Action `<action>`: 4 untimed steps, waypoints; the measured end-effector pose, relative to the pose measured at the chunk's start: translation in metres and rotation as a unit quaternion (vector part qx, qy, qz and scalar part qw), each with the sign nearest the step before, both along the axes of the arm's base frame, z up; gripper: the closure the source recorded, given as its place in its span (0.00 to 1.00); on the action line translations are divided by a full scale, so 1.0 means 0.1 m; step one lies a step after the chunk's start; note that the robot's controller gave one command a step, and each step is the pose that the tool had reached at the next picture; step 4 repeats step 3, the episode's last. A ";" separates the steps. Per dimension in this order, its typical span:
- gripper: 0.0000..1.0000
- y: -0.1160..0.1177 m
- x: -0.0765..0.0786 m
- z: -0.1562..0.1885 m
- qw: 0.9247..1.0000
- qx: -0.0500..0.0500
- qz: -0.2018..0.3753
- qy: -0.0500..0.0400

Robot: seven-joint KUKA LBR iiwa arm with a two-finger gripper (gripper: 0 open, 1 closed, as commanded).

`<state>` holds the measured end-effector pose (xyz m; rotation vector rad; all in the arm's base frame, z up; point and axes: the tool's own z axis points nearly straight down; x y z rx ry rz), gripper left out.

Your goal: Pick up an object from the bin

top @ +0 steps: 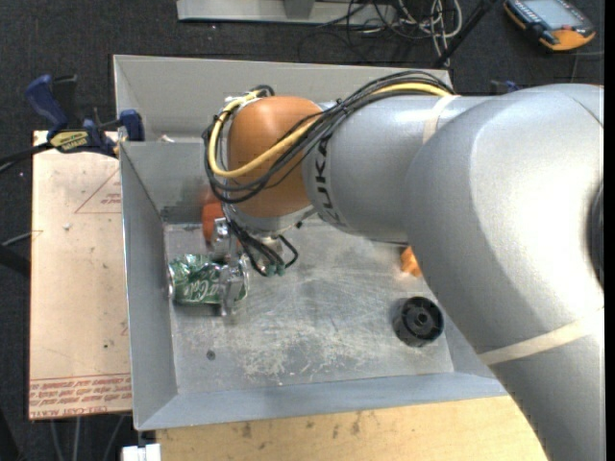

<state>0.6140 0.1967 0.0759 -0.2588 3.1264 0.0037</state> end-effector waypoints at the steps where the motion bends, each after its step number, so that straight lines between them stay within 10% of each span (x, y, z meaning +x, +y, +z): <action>1: 1.00 0.28 -0.03 0.50 0.999 -0.001 0.038 0.001; 3: 1.00 0.36 -0.03 1.76 1.000 -0.001 0.015 0.002; 4: 1.00 0.36 -0.03 1.76 1.000 -0.001 0.015 0.002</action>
Offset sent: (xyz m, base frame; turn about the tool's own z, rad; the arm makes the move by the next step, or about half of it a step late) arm -0.0075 0.0208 0.1172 -0.0146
